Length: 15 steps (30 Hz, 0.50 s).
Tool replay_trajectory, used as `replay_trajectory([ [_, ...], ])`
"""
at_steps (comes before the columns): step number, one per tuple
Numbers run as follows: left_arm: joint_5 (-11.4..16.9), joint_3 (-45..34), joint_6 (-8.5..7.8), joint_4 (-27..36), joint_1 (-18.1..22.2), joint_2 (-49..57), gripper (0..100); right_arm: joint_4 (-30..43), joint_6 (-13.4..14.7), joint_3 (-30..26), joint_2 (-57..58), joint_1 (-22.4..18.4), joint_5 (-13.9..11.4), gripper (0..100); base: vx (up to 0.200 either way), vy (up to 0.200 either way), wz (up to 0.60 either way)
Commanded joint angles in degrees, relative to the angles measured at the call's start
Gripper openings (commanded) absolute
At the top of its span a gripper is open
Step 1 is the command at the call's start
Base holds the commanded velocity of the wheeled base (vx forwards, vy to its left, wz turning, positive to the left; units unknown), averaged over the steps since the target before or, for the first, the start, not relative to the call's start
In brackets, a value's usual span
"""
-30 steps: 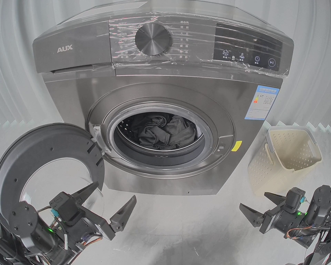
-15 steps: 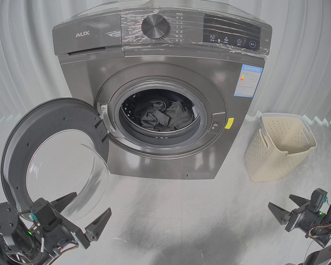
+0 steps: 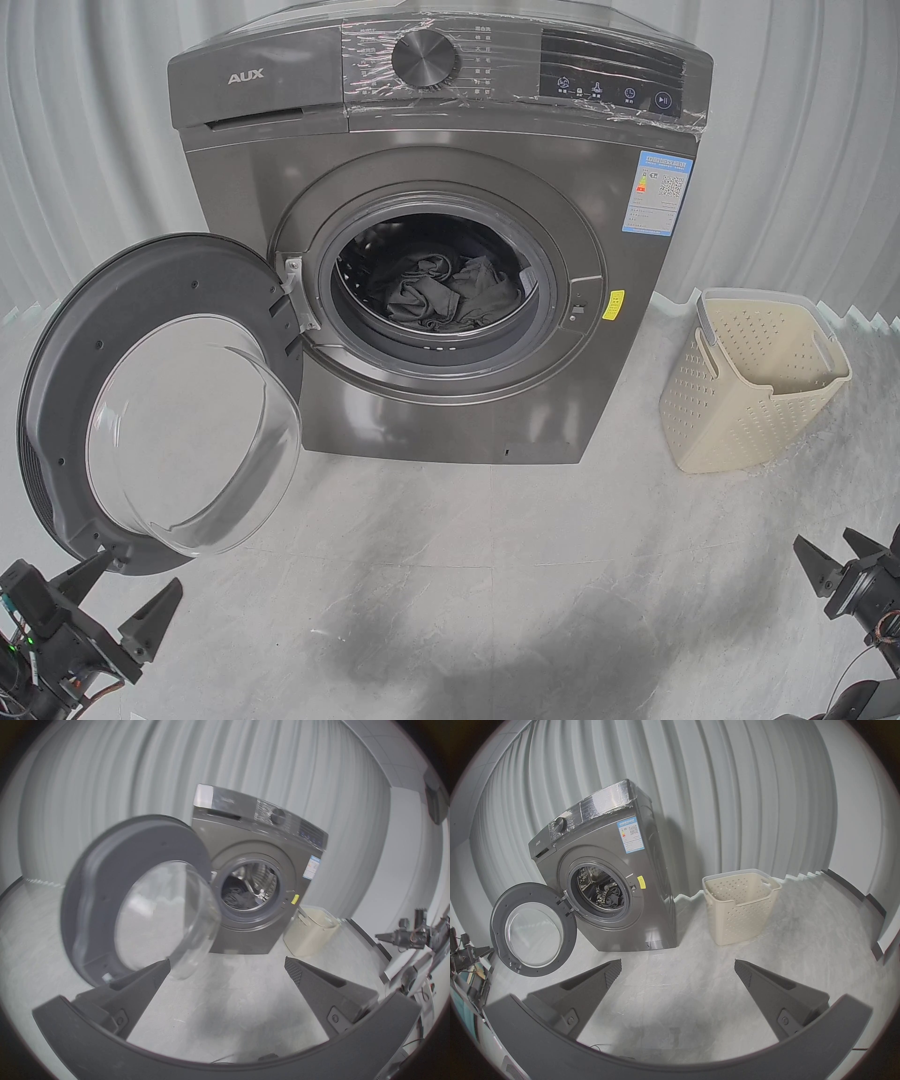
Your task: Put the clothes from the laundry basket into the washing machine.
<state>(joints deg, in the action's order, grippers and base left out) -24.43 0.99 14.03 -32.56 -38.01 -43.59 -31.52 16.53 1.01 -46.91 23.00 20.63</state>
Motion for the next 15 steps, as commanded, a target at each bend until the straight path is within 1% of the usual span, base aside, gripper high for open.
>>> replay_trajectory([
  [1, 1.14, -0.99, 1.09, 8.39, 9.18, 18.46, 100, 6.92, -0.97, -1.01, 13.51, -3.67, -0.32, 100, 0.0, 0.0, 0.0],
  [2, 3.51, -0.99, 1.0, 10.5, 10.76, 22.68, 100, 11.4, -1.06, -1.01, 17.55, -4.37, -0.32, 100, 0.0, 0.0, 0.0],
  [4, 6.06, -0.99, 1.09, 14.02, 13.75, 26.72, 100, 15.97, -1.59, -1.01, 21.77, -6.13, -0.59, 100, 0.0, 0.0, 0.0],
  [5, 7.12, -0.99, 0.73, 16.48, 15.69, 29.0, 100, 18.17, -2.73, -1.01, 24.32, -7.27, -1.29, 100, 0.0, 0.0, 0.0],
  [7, 9.14, -0.99, -0.06, 21.31, 19.2, 32.7, 100, 22.56, -6.42, -1.01, 29.42, -10.87, -4.19, 100, 0.0, 0.0, 0.0],
  [8, 10.19, -0.99, -0.67, 23.33, 21.05, 34.01, 100, 25.02, -8.53, -0.92, 32.32, -12.81, -6.21, 100, 0.0, 0.0, 0.0],
  [9, 11.51, -0.99, -1.64, 25.27, 23.33, 35.6, 100, 27.83, -11.34, -0.92, 36.27, -15.01, -9.29, 100, 0.0, 0.0, 0.0],
  [10, 12.3, -0.99, -2.17, 25.97, 25.0, 36.74, 100, 29.59, -12.75, -0.57, 39.44, -16.32, -12.1, 100, 0.0, 0.0, 0.0],
  [11, 14.06, -0.99, -3.05, 26.85, 26.94, 38.23, 100, 31.7, -13.37, 0.39, 43.57, -18.52, -16.94, 100, 0.0, 0.0, 0.0],
  [12, 14.06, -0.99, -3.05, 26.85, 26.94, 38.23, 100, 31.7, -13.37, 0.39, 43.57, -18.52, -16.94, 100, 0.0, 0.0, 0.0],
  [13, 14.5, -0.99, -3.31, 26.76, 28.25, 38.41, 100, 33.28, -13.81, 1.1, 45.06, -23.44, -22.47, 100, 0.0, 0.0, 0.0],
  [14, 14.59, -0.99, -3.31, 26.85, 28.52, 38.41, 100, 33.11, -14.25, 1.01, 45.42, -24.59, -23.09, 100, 0.0, 0.0, 0.0],
  [15, 14.67, -0.99, -3.48, 26.85, 28.96, 38.32, 100, 32.84, -15.12, 0.83, 45.59, -24.06, -23.35, 100, 0.0, 0.0, 0.0],
])
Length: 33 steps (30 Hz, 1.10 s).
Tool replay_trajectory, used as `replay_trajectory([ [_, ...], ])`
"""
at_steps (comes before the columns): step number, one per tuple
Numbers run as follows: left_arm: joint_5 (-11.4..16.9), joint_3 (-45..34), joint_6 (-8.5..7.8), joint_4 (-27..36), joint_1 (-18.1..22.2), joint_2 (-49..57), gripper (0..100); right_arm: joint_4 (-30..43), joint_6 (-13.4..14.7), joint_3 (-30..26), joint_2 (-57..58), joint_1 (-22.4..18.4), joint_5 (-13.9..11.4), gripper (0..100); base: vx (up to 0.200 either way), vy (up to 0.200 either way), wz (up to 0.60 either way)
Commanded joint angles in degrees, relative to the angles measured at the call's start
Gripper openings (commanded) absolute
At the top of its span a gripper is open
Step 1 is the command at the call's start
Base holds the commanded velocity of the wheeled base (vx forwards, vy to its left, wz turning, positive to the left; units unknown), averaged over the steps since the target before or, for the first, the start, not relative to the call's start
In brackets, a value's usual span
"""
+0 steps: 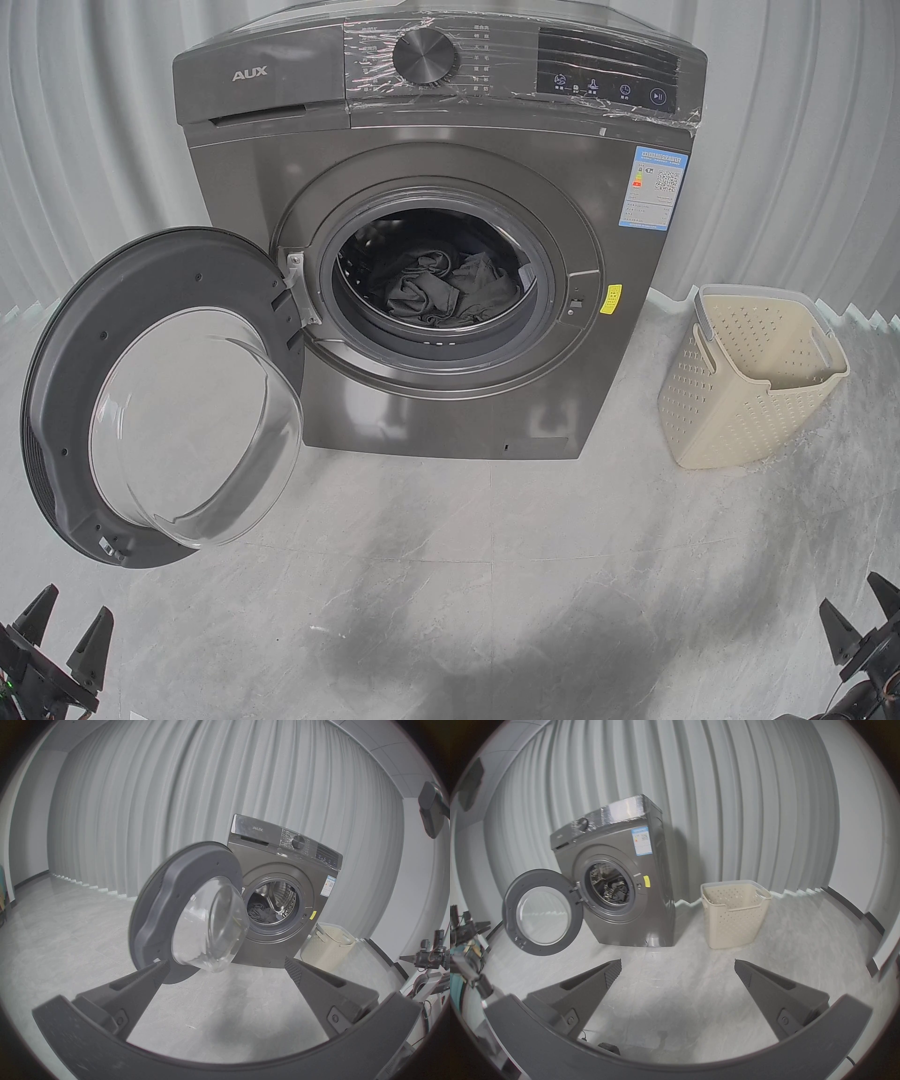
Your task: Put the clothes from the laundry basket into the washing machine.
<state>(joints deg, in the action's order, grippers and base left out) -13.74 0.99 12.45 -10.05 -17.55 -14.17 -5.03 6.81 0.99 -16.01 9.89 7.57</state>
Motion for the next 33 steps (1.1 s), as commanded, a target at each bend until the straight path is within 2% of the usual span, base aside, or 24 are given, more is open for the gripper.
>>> replay_trajectory([
  [1, 4.16, -0.99, -2.16, 4.33, 9.12, 8.89, 100, 6.44, -6.38, 0.86, 15.04, -10.15, -10.65, 100, 0.0, 0.0, 0.0],
  [2, 4.16, -0.99, -2.25, 4.33, 9.38, 8.89, 100, 6.44, -6.46, 0.86, 15.13, -10.15, -10.56, 100, 0.0, 0.0, 0.0],
  [3, 4.07, -0.99, -3.13, 4.42, 11.58, 8.98, 100, 6.88, -6.73, 1.03, 15.13, -9.97, -9.68, 100, 0.0, 0.0, 0.0],
  [4, 4.16, -0.99, -3.83, 4.51, 13.78, 9.16, 100, 7.41, -7.25, 0.86, 15.22, -10.06, -8.19, 100, 0.0, 0.0, 0.0],
  [5, 4.51, -0.9, -4.89, 4.86, 17.29, 9.86, 100, 7.06, -6.2, -0.2, 15.22, -10.06, -5.81, 100, 0.0, 0.0, 0.0],
  [6, 4.86, -0.9, -5.59, 4.95, 19.14, 10.47, 100, 6.88, -5.85, -0.46, 15.22, -10.06, -4.93, 100, 0.0, 0.0, 0.0],
  [7, 5.04, -0.9, -7.09, 5.04, 19.49, 10.91, 100, 6.88, -5.76, -0.37, 15.22, -10.15, -5.46, 100, 0.0, 0.0, 0.0],
  [9, 5.65, -0.9, -9.02, 5.47, 17.91, 12.41, 100, 6.88, -5.94, -0.28, 15.22, -10.06, -5.81, 100, 0.0, 0.0, 0.0],
  [10, 5.83, -0.99, -9.11, 5.47, 17.82, 12.76, 100, 6.88, -6.02, -0.28, 15.22, -10.06, -5.81, 100, 0.0, 0.0, 0.0],
  [11, 7.76, -0.9, -8.84, 6.53, 17.38, 14.17, 100, 6.7, -6.46, -0.28, 15.3, -9.62, -6.6, 100, 0.0, 0.0, 0.0],
  [14, 10.57, -0.81, -8.67, 8.02, 17.29, 14.17, 100, 6.97, -6.46, -0.28, 15.48, -9.62, -7.13, 100, 0.0, 0.0, 0.0],
  [16, 11.54, -0.81, -9.28, 8.64, 17.29, 14.17, 100, 6.35, -6.81, -0.55, 15.39, -9.8, -7.31, 100, 0.0, 0.0, 0.0],
  [17, 12.33, -0.9, -10.25, 9.43, 17.29, 14.17, 100, 6.27, -7.34, -0.55, 15.48, -9.8, -7.48, 100, 0.0, 0.0, 0.0],
  [20, 12.24, -0.9, -11.22, 10.22, 17.29, 14.17, 100, 6.27, -6.99, -0.55, 15.48, -9.54, -8.1, 100, 0.0, 0.0, 0.0],
  [25, 12.24, -0.9, -11.13, 10.31, 17.38, 14.17, 100, 6.27, -7.17, -0.55, 15.48, -9.62, -8.1, 100, 0.0, 0.0, 0.0],
  [33, 12.24, -0.9, -11.04, 10.22, 17.29, 14.17, 100, 6.27, -7.17, -0.55, 15.48, -9.62, -8.1, 100, 0.0, 0.2, 0.0],
])
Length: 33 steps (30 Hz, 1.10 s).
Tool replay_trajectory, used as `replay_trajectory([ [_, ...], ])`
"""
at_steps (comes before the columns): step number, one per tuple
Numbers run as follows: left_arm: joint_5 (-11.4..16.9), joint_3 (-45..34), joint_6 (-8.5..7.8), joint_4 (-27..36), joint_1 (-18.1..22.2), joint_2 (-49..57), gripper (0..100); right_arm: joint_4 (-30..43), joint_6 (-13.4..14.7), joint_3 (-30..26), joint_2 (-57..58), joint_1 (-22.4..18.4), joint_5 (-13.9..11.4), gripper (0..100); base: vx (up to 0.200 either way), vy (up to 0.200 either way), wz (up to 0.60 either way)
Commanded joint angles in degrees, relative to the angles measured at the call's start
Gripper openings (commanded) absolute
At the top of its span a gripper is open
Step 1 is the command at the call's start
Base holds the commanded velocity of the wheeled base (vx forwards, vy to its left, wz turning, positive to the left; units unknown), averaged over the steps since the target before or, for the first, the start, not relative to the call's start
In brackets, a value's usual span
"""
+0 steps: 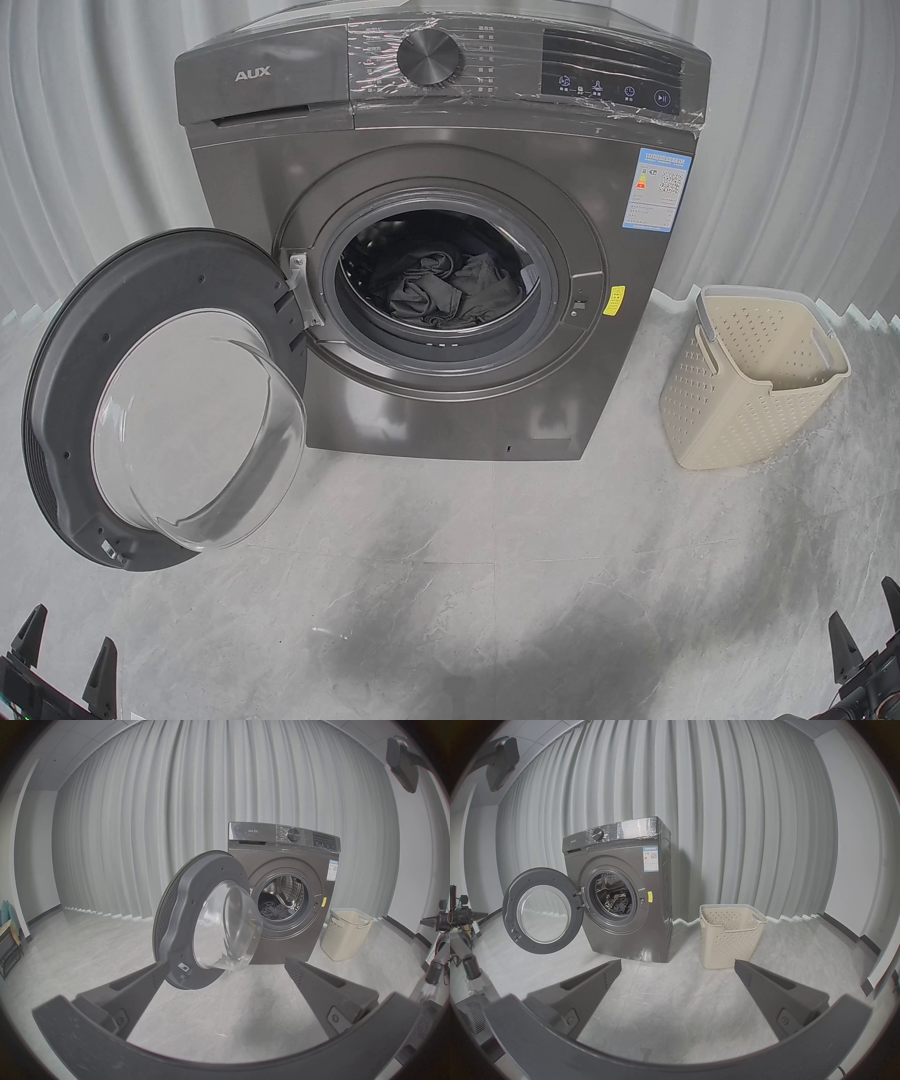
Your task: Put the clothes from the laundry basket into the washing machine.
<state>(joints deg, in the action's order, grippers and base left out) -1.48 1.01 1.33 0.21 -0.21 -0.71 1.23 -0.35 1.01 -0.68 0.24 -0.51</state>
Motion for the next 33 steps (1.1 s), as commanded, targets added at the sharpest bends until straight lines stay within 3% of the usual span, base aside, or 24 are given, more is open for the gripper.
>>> replay_trajectory([
  [1, 0.07, -0.92, 0.08, -0.03, -0.06, 0.71, 100, 0.0, 0.0, -0.57, 0.16, 0.02, -0.02, 100, 0.0, 0.2, 0.0],
  [22, 0.24, -0.92, 0.08, -0.12, -0.06, 0.71, 100, 0.0, 0.0, -0.57, 0.16, 0.02, -0.02, 100, 0.0, 0.2, 0.0],
  [33, 0.33, -0.92, -0.8, -0.03, 0.03, 0.71, 100, 0.0, 0.0, -0.57, 0.16, 0.02, -0.02, 100, 0.0, 0.0, 0.0],
])
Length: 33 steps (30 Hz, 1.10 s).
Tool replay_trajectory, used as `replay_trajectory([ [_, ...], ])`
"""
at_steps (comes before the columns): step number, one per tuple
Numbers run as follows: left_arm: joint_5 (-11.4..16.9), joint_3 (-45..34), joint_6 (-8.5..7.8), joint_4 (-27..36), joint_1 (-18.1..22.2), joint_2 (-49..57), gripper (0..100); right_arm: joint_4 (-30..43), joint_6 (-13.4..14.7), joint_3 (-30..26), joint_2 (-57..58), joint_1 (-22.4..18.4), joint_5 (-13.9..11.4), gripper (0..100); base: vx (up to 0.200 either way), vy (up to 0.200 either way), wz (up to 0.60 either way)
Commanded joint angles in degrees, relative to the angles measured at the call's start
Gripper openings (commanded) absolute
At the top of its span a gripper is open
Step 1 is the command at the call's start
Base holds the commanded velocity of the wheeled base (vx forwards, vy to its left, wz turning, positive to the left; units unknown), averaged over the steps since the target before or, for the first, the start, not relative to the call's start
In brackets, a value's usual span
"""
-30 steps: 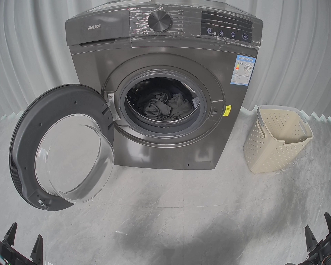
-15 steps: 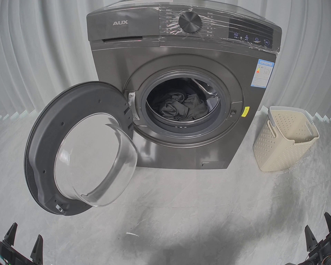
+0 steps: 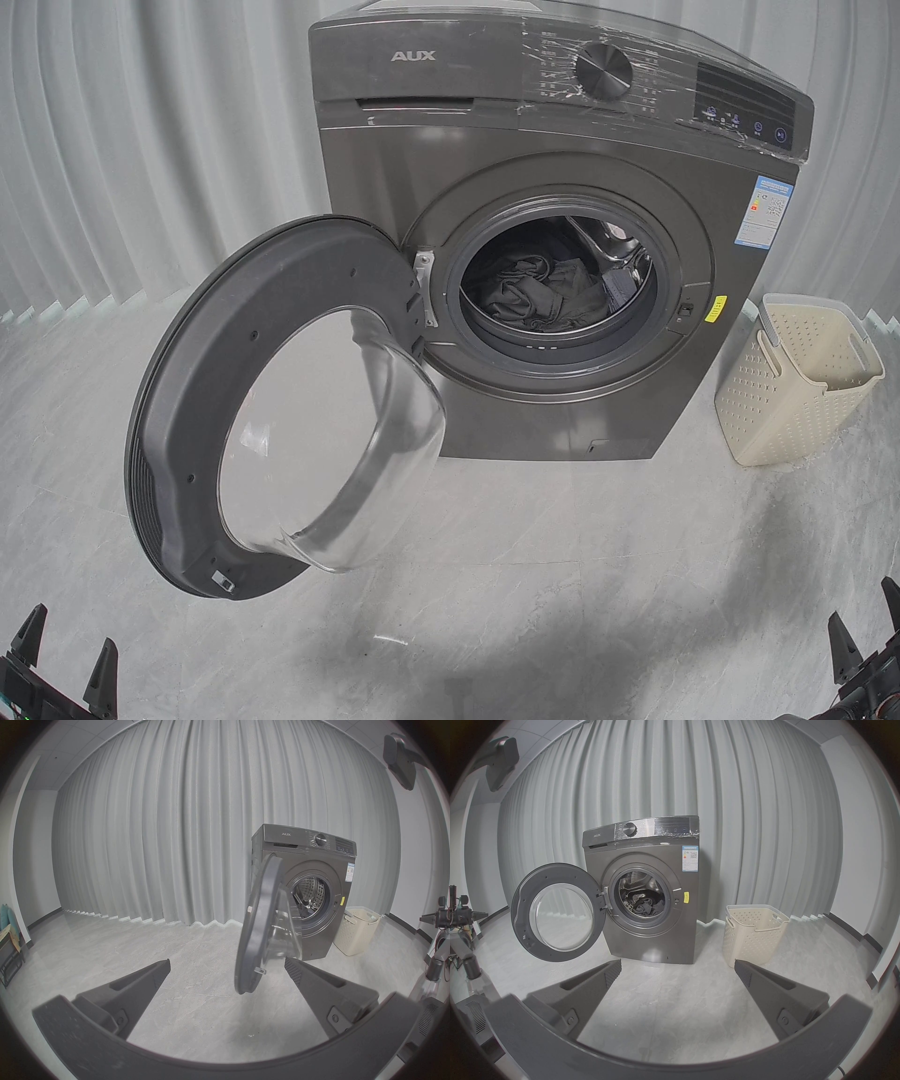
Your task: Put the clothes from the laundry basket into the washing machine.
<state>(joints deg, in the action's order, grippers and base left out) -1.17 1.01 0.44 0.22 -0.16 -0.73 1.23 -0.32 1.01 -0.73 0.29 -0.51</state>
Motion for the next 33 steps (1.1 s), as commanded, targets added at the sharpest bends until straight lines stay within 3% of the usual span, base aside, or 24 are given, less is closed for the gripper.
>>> replay_trajectory([
  [1, 0.03, -0.92, 0.44, -0.04, -0.11, 0.73, 100, 0.0, -0.03, -0.57, 0.2, -0.03, -0.02, 100, 0.0, 0.0, 0.0],
  [4, -0.15, -1.01, 0.0, 0.04, -0.02, 0.73, 100, 0.0, -0.03, -0.57, 0.2, 0.06, -0.02, 100, -0.2, 0.0, 0.0],
  [19, -0.15, -0.92, 0.88, -0.13, -0.02, 0.73, 100, 0.0, -0.03, -0.57, 0.2, -0.03, -0.02, 100, 0.0, 0.0, 0.0],
  [21, -0.76, 0.31, 1.85, -1.19, -0.02, 0.73, 100, 0.0, -0.03, -0.57, 0.2, -0.03, -0.02, 100, 0.0, 0.0, 0.0],
  [22, -0.5, 6.99, 4.83, -3.38, -0.19, -0.5, 100, 0.0, -0.03, -0.57, 0.2, 0.06, -0.02, 100, 0.0, 0.0, 0.0],
  [23, 0.2, 11.03, 6.15, -3.21, -0.19, -2.08, 100, 0.0, -0.03, -0.57, 0.2, -0.03, -0.02, 100, 0.0, 0.0, 0.0],
  [27, 3.81, 13.93, 6.33, 1.45, -2.92, -11.22, 100, 0.0, -0.03, -0.57, 0.2, -0.03, -0.02, 100, 0.0, 0.0, 0.0],
  [33, 5.21, 14.02, 6.77, -2.86, -6.61, -22.82, 100, 0.0, -0.03, -0.57, 0.2, -0.03, -0.02, 100, 0.0, 0.0, 0.0],
])
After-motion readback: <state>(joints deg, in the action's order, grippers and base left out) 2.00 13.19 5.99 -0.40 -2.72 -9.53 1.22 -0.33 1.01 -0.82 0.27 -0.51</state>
